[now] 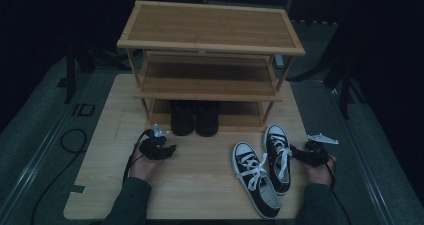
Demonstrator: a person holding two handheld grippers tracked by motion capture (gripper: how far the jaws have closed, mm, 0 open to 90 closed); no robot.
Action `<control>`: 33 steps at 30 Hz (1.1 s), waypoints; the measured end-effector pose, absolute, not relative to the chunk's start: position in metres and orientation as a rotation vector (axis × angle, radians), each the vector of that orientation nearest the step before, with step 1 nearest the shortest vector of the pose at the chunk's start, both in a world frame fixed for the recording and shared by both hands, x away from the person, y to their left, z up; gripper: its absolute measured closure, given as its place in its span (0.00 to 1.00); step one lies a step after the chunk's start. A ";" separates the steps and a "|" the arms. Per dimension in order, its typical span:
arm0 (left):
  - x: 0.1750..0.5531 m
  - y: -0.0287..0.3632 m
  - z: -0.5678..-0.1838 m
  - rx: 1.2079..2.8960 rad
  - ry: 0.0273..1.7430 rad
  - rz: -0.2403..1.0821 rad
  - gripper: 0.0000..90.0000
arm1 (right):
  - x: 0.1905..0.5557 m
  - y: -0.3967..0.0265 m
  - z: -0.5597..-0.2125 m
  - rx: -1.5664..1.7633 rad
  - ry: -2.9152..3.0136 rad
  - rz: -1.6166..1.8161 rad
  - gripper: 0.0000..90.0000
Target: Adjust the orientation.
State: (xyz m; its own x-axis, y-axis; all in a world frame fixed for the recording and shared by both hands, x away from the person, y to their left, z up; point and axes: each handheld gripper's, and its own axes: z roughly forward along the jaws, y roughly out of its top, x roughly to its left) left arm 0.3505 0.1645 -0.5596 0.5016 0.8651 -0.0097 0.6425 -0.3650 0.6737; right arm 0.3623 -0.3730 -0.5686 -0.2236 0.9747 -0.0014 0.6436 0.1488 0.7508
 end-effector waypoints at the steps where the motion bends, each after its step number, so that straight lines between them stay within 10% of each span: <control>1: 0.350 0.165 -0.560 2.124 1.227 0.464 0.54 | 0.362 -0.373 -0.569 1.541 1.931 0.873 0.34; 33: 0.347 0.164 -0.562 2.122 1.207 0.486 0.51 | 0.345 -0.368 -0.510 1.328 2.195 0.893 0.47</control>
